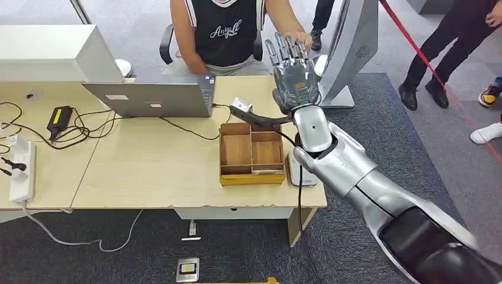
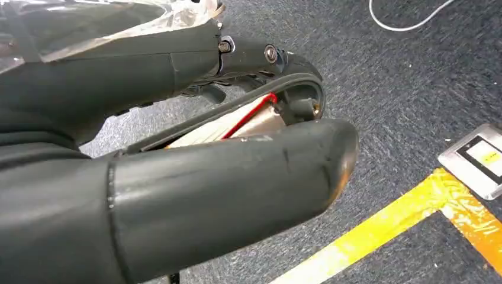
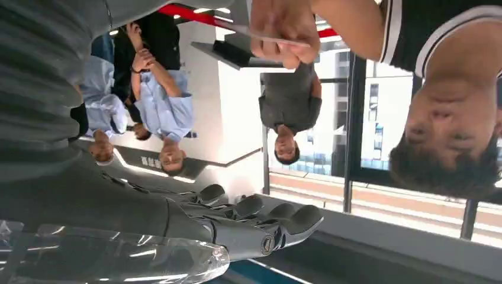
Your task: Pass the card to the sensor for recognition and then transmit it.
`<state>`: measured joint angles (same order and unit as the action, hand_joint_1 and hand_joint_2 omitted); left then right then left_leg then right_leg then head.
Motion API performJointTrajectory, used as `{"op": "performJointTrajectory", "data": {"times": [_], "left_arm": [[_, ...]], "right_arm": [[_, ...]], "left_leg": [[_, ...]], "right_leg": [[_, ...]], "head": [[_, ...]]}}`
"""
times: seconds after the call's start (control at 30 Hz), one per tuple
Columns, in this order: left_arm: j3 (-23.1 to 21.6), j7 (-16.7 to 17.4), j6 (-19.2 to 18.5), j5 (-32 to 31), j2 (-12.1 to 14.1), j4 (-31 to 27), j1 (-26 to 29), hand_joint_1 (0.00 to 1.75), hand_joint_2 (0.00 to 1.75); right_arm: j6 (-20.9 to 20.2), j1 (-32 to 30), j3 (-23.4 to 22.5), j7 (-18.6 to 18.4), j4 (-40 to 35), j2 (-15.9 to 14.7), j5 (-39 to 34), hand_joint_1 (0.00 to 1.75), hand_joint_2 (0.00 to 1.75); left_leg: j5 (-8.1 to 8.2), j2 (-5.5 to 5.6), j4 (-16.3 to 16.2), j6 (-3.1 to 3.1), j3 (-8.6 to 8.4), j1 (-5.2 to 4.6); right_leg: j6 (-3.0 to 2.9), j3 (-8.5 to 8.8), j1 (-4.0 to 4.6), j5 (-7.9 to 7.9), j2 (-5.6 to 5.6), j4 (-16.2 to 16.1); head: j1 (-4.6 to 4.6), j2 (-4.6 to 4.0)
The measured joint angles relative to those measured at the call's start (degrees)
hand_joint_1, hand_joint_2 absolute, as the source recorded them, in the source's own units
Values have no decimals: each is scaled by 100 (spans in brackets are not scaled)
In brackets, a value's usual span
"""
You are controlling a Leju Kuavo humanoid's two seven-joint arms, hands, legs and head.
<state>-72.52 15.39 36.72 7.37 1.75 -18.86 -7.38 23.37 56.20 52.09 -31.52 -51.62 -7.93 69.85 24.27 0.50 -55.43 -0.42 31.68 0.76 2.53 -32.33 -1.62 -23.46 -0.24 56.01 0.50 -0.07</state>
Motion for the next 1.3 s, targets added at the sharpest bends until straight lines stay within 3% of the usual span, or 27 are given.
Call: {"op": "performJointTrajectory", "data": {"times": [0.2, 0.27, 0.33, 0.67, 1.2, 1.23, 1.27, 1.3], "left_arm": [[0, 0, 0, 13, 4, 0, 18, 0, 0], [2, -18, 7, 39, 9, 0, 41, 0, 0], [2, -20, 9, 55, 13, 0, 48, 0, 0], [2, -15, 9, 70, 15, 0, 60, 0, 0], [2, -7, 15, 70, 17, 0, 61, 0, 0], [2, -11, 15, 72, 17, 0, 60, 0, 0], [2, -15, 15, 72, 17, 0, 60, 0, 0], [2, -17, 15, 74, 17, 0, 60, 0, 0]], "right_arm": [[31, 27, 76, 9, 197, 122, -39, 0, 175], [26, 128, 312, -9, 752, 358, -219, 0, 175], [26, 179, 387, -103, 931, 395, -319, 0, 175], [-42, 302, 461, -555, 1263, 269, -595, 0, 175], [-39, 316, 487, -601, 1493, 89, -642, 0, 175], [-35, 317, 489, -599, 1506, 89, -643, 63, 175], [-33, 317, 492, -595, 1512, 89, -645, 175, 175], [-33, 319, 494, -575, 1525, 92, -647, 175, 175]], "left_leg": [[0, -4, 0, 0, -1, -1], [0, -4, -1, 0, -6, -1], [0, -4, -1, 0, -6, -1], [0, -6, -3, 0, -8, -2], [0, -8, -2, 0, -9, -1], [0, -8, -3, 0, -9, -1], [0, -8, -2, 0, -9, -1], [0, -8, -2, 0, -9, -1]], "right_leg": [[0, -1, -1, 0, 0, -1], [0, -1, 0, 1, 1, -1], [0, -2, 0, 1, 1, -1], [0, -1, -1, 1, 1, -2], [0, -1, 0, 1, 3, -1], [0, -1, 0, 1, 3, -1], [0, -1, 0, 1, 3, -1], [0, -1, 0, 1, 3, -1]], "head": [[-2, 0], [-2, -2], [-2, 0], [0, -2], [0, -2], [0, 0], [0, 0], [-2, 0]]}}
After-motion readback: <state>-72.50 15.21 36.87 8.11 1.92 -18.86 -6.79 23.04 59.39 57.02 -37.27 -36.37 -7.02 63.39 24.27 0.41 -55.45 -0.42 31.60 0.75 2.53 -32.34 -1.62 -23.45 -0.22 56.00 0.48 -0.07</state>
